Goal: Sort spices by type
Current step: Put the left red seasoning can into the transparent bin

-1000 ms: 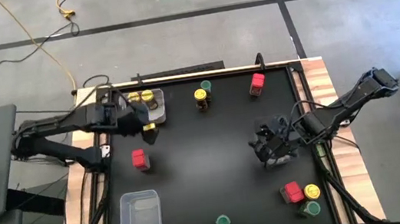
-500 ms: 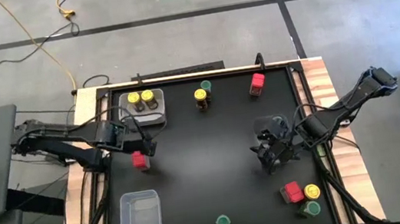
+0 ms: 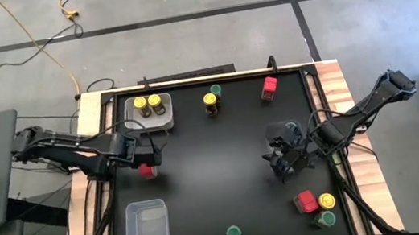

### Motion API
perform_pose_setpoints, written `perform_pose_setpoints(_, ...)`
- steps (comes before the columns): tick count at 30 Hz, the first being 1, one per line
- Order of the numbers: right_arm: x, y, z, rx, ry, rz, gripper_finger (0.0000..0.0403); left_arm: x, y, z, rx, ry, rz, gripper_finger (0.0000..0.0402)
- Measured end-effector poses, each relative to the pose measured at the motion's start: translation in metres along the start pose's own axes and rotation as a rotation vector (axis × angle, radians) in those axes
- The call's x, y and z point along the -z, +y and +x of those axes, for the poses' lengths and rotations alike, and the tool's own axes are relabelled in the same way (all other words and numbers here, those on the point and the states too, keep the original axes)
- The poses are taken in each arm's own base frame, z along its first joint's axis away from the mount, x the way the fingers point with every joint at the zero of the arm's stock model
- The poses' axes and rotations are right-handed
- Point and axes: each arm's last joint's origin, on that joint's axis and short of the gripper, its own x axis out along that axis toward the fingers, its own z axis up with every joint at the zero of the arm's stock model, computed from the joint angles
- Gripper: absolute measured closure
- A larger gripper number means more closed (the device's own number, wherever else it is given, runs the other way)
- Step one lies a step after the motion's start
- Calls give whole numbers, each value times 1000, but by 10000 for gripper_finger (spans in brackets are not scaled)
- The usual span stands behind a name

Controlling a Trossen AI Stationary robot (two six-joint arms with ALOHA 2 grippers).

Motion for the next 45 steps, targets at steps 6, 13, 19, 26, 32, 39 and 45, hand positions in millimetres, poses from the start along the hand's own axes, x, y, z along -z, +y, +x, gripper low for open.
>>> perform_pose_setpoints(6,0,0,0,0,0,-17,97,0,0,0,-1,0,-18,122)
perform_pose_setpoints(13,0,0,0,0,0,-18,97,0,-1,1,2,-1,-63,122)
perform_pose_setpoints(19,0,0,0,1,0,-25,97,0,-1,1,0,-1,-85,122)
perform_pose_setpoints(26,0,0,0,0,0,-25,97,2,-7,8,-26,10,-71,122)
perform_pose_setpoints(32,0,0,0,-4,-1,-22,97,5,-15,20,-86,19,-34,122)
perform_pose_setpoints(39,0,1,0,-14,15,-14,97,7,-19,27,-115,40,-3,122)
perform_pose_setpoints(45,0,1,0,-15,15,-14,97,8,-17,29,-116,55,-9,122)
